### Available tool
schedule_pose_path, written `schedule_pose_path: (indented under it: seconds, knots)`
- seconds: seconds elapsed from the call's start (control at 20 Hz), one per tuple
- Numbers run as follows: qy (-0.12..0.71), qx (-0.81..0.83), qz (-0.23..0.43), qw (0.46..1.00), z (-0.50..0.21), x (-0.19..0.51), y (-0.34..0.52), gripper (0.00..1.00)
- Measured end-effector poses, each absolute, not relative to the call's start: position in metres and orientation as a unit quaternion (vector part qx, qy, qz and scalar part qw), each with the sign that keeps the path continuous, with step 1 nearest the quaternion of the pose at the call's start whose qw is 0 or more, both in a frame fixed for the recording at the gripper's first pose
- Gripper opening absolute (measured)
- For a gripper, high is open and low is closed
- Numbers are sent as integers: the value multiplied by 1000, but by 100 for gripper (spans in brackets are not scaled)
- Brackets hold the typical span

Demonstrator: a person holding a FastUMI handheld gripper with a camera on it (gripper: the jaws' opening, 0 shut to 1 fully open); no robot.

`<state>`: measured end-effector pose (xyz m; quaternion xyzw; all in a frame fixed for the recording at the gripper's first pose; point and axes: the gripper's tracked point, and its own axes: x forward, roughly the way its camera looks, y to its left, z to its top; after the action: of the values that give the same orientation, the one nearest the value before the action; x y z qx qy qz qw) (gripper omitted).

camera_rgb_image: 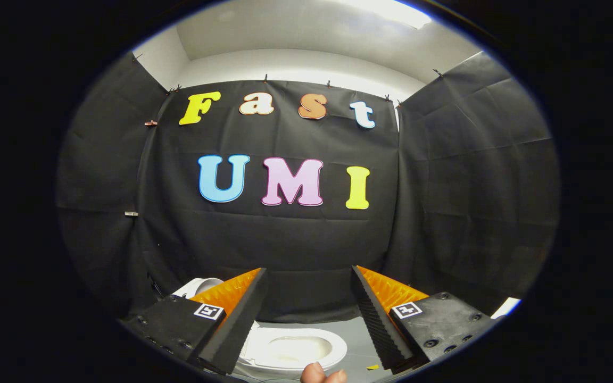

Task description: Open the toilet lid.

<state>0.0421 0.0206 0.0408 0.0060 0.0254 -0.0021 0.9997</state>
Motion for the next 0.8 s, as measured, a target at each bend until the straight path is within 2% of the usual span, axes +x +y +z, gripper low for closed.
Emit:
schedule_pose_path:
  seconds: [0.8]
  knots:
    - [33, 15, 18, 999, 36, 46, 38, 99]
